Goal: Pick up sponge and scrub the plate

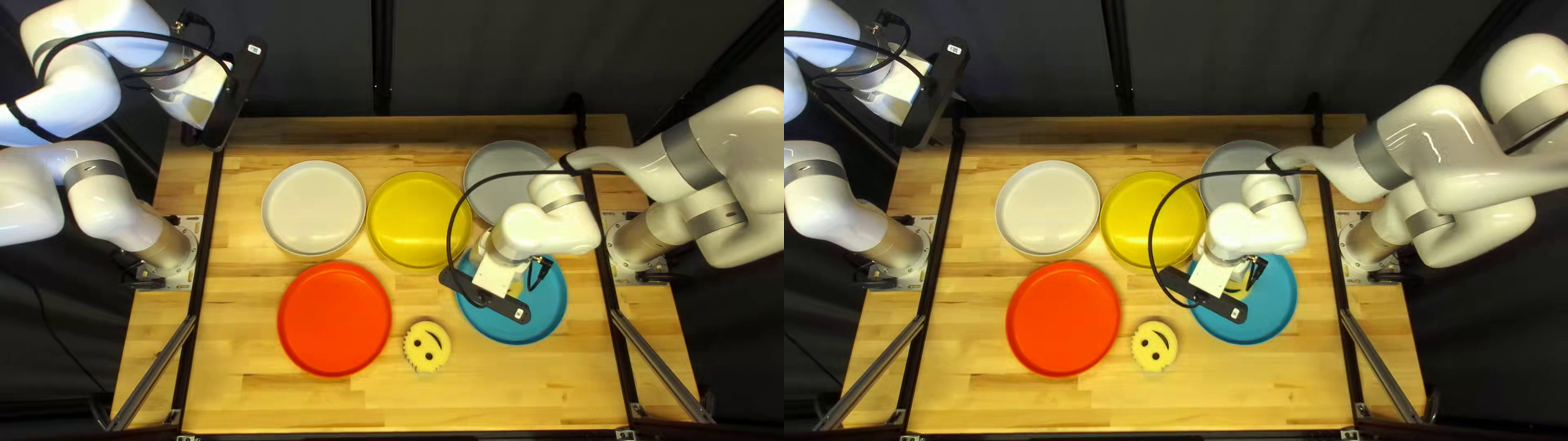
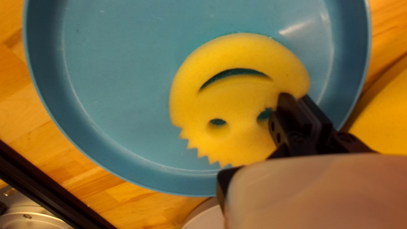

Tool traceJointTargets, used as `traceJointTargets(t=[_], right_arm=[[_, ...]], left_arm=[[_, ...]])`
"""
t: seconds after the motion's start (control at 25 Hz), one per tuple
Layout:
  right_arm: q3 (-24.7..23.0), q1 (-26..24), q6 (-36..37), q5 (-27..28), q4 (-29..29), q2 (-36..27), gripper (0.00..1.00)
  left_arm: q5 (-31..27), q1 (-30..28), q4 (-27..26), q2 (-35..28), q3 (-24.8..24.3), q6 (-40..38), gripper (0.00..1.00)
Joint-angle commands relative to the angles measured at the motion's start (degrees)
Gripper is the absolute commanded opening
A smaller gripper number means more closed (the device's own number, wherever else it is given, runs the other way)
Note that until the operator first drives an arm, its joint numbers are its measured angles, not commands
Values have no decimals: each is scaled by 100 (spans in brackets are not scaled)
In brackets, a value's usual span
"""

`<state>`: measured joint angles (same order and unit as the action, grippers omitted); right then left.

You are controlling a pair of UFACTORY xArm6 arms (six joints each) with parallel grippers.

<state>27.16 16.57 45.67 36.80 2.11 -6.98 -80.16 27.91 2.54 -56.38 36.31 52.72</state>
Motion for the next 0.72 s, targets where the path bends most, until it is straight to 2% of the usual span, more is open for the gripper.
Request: traceJointTargets(t=[0.04,0.2,0.32,0.52,0.72], right_arm=[[-274,332,-204,111,-158,-308,0],[-598,266,-131,310,-228,-792,0],[-767,-77,160,285,-247,-989,0],[-555,-629,749,-135,-170,-505,0],[-201,-814,1074,-394,-97,-21,0]], left_arm=[[0,0,0,0,0,0,100],[0,0,0,0,0,0,100],[0,0,0,0,0,0,100],[0,0,0,0,0,0,100],[0,0,0,0,0,0,100]])
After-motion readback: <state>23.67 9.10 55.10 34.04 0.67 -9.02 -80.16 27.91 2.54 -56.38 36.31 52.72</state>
